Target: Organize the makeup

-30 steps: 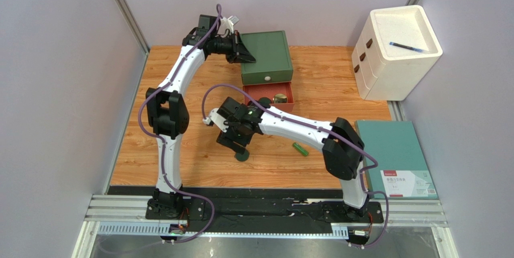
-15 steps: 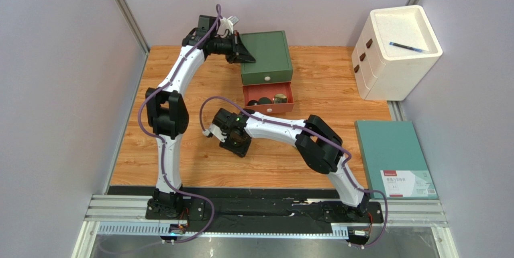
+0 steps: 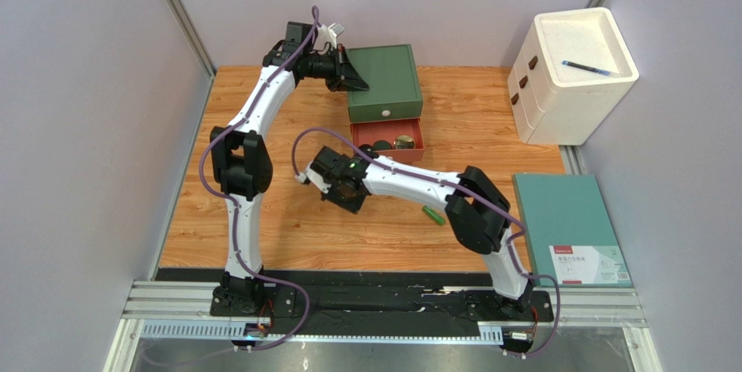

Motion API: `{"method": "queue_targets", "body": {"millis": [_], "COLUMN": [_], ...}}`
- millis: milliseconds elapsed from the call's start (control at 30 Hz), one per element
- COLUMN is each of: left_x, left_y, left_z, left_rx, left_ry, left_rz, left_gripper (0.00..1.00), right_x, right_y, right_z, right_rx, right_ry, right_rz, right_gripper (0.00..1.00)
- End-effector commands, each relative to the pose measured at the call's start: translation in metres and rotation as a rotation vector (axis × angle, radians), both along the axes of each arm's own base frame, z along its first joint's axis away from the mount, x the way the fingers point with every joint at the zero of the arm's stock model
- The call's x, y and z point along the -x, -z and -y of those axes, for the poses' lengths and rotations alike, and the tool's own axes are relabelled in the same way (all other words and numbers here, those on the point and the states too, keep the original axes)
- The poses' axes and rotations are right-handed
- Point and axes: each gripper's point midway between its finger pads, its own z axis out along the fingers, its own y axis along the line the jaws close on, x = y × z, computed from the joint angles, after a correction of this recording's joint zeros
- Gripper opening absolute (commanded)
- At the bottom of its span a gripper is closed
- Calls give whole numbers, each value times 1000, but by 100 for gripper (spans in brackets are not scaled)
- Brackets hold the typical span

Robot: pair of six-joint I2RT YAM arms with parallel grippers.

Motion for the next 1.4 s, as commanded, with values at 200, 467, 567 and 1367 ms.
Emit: {"method": "queue_targets", "body": {"millis": [200, 467, 567, 1367], "left_x": [0, 0, 0, -3], "left_y": [85, 86, 85, 84], "left_z": [-30, -31, -32, -32], "left_rx": [-198, -202, -202, -200], "left_ry": [-86, -87, -90, -100], "left_rz": [-167, -171, -168, -172], "left_gripper": [0, 0, 0, 0], "right_x": [-132, -163, -160, -97], "right_y": [-172, -157, -150, -175], "right_z": [30, 39, 41, 67], "right_rx": [-310, -243, -222, -828], "right_ry": [355, 408, 415, 678], "right_rz": [472, 485, 450, -82], "right_gripper": [0, 9, 47, 0]}}
